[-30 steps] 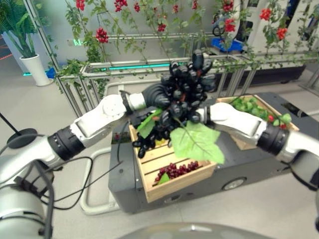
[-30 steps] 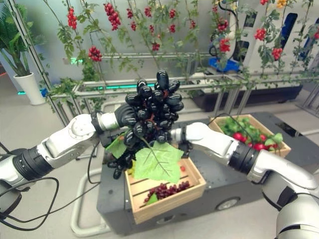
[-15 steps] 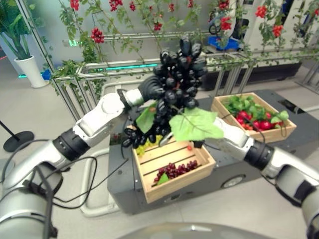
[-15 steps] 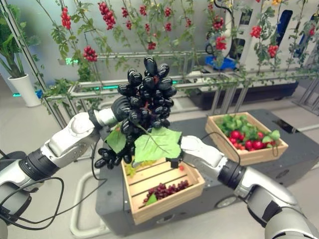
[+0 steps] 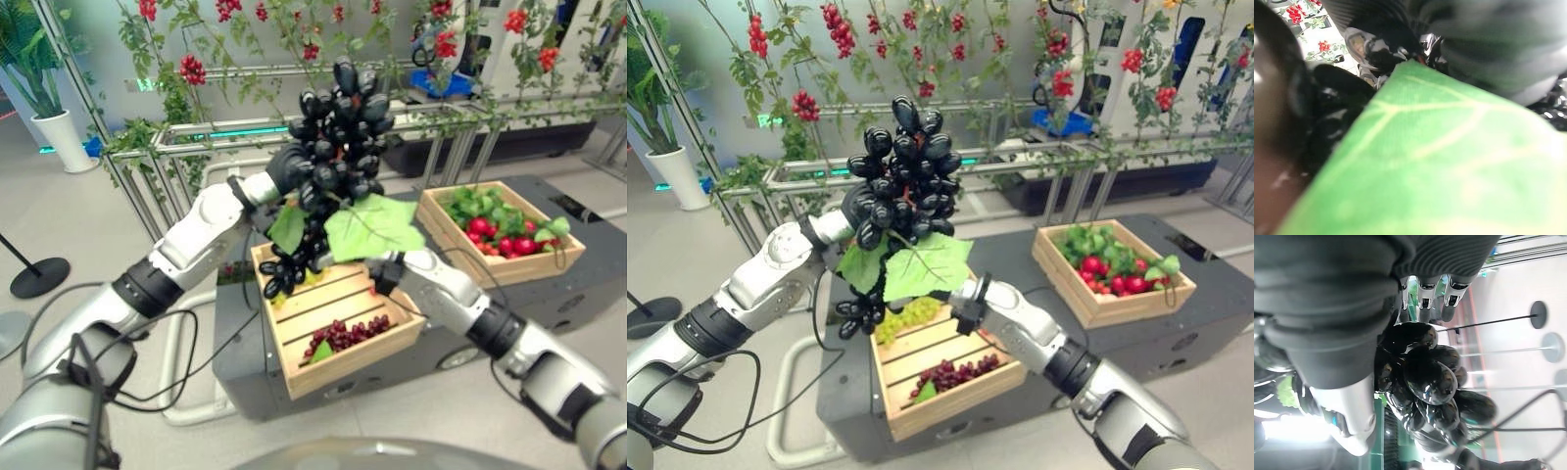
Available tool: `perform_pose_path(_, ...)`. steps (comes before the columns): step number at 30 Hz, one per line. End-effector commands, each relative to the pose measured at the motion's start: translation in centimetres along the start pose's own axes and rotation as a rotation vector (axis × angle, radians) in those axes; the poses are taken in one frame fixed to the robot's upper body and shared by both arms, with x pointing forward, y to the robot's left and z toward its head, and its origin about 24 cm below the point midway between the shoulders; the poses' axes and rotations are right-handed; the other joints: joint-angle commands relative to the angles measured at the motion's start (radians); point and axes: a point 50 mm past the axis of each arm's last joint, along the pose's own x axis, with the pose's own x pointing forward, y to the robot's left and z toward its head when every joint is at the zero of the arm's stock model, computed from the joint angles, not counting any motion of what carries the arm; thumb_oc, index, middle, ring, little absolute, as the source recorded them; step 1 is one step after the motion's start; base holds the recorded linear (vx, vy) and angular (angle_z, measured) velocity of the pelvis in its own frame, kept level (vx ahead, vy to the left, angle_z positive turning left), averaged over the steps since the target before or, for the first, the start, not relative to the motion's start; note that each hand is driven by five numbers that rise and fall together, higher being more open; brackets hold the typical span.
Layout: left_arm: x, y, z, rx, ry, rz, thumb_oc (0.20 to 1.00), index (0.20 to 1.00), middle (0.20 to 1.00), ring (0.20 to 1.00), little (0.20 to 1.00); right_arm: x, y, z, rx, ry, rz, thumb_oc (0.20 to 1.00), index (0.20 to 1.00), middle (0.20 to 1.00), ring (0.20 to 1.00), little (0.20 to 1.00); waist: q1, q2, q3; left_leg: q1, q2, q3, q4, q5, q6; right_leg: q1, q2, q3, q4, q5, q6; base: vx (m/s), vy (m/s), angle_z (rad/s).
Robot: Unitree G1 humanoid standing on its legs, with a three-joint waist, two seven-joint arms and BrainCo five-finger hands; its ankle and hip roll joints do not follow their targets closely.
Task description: Pick up the fruits from the basket on one side to the basket on the other side
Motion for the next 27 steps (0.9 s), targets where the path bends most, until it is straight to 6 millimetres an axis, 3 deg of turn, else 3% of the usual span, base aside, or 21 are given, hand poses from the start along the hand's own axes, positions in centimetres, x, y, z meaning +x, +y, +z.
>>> perform_pose_path(1,0.1,2.3,0.8,0.054,-0.066,0.122,0.200,0.200,0.200,0.200,0.200,1.1,-0.7,3.9,0.014,-0.275,-0.049,1.000,1.000,1.000,1.000,1.000,-0.005,-0.036,-0.033,0.002,-0.065,0.022,0.019,-0.037,0.034,0.015,-0.057,0.025,0.029,0.009,0.126,0.00,0.000,0.00)
perform_pose_path(13,0.2,2.4,0.8,0.050,-0.087,0.147,0.200,0.200,0.200,0.200,0.200,0.6,-0.9,3.4,0.044,-0.310,-0.097,1.000,1.000,1.000,1.000,1.000,-0.007,-0.039,-0.035,0.001,-0.065,0.022,0.020,-0.036,0.033,0.018,-0.057,0.024,0.026,0.011,0.126,0.00,0.000,0.00)
perform_pose_path(23,0.6,1.9,0.6,0.027,-0.107,0.146,0.200,0.200,0.200,0.200,0.200,1.3,-0.6,3.3,0.071,-0.327,-0.087,1.000,1.000,1.000,1.000,1.000,-0.005,-0.041,-0.036,-0.001,-0.064,0.022,0.021,-0.035,0.034,0.015,-0.056,0.025,0.026,0.014,0.124,0.00,0.000,0.00)
perform_pose_path(24,0.7,1.8,0.5,0.024,-0.109,0.145,0.200,0.200,0.200,0.200,0.200,1.4,-0.6,3.4,0.076,-0.331,-0.085,0.900,0.900,0.900,0.900,0.900,-0.005,-0.041,-0.036,-0.001,-0.065,0.021,0.021,-0.035,0.034,0.015,-0.056,0.025,0.026,0.014,0.125,0.00,0.000,0.00)
perform_pose_path(25,0.8,1.7,0.5,0.020,-0.110,0.144,0.200,0.200,0.200,0.200,0.200,1.6,-0.5,3.4,0.078,-0.337,-0.079,0.504,0.504,0.504,0.504,0.504,-0.005,-0.042,-0.036,-0.001,-0.065,0.020,0.020,-0.035,0.034,0.015,-0.056,0.025,0.025,0.014,0.125,0.00,0.000,0.00)
perform_pose_path(26,0.8,1.7,0.4,0.019,-0.112,0.145,0.200,0.200,0.200,0.200,0.200,1.7,-0.4,3.5,0.077,-0.339,-0.078,0.228,0.228,0.228,0.228,0.228,-0.004,-0.042,-0.036,-0.001,-0.064,0.020,0.020,-0.035,0.034,0.014,-0.056,0.025,0.025,0.014,0.125,0.00,0.000,0.00)
perform_pose_path(27,0.8,1.6,0.4,0.015,-0.115,0.144,0.200,0.200,0.200,0.200,0.200,1.8,-0.3,3.4,0.084,-0.338,-0.072,0.200,0.200,0.200,0.200,0.200,-0.004,-0.042,-0.037,-0.001,-0.064,0.019,0.019,-0.035,0.034,0.014,-0.057,0.025,0.023,0.014,0.124,0.00,0.000,0.00)
